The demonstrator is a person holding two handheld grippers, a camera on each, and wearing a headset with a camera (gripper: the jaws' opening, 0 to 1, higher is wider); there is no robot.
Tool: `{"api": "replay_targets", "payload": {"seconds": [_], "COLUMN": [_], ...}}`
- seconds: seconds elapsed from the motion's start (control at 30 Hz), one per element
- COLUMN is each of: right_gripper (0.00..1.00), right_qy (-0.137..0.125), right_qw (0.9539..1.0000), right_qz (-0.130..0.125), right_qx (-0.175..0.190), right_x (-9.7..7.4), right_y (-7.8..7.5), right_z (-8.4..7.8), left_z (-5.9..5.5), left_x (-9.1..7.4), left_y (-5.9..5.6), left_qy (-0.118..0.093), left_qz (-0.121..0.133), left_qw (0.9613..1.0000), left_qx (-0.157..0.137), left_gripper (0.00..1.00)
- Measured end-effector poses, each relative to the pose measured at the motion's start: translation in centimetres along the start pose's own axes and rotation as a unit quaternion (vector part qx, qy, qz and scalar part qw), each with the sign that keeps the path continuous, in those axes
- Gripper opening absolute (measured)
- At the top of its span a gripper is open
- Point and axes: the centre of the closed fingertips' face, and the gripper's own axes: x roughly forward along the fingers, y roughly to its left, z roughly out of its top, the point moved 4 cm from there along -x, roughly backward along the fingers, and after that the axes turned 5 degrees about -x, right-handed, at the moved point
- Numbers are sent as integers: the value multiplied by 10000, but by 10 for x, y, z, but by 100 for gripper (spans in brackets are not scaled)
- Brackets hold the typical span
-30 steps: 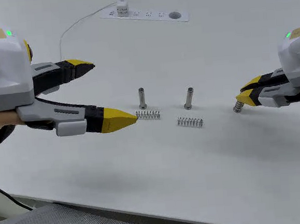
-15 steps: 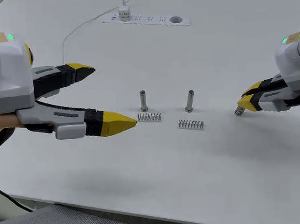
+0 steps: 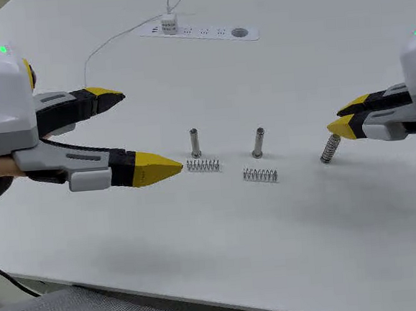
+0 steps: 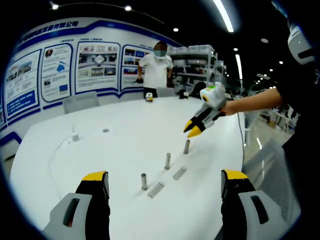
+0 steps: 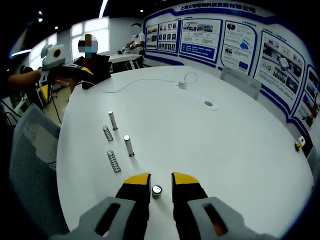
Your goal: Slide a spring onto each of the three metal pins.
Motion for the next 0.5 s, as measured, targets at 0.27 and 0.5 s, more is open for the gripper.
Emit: {"api": "replay_targets", "payload": {"seconds": [0.27, 0.5], "right_gripper": [17, 17], "right_qy": [-228, -69], "right_qw": [9981, 9921], "right_qz": [489, 1095], "right_qx": [-307, -606], "right_x": [5, 26], "right_y": [32, 68], "right_z": [15, 11], "left_z": [-2, -6], "left_x": [3, 2], "left_y": [-2, 1], "left_qy": [-1, 40], "left_qz": [10, 40], "left_qw": [10000, 10000], "left_qx": [-24, -63], "left_gripper": [97, 98]}}
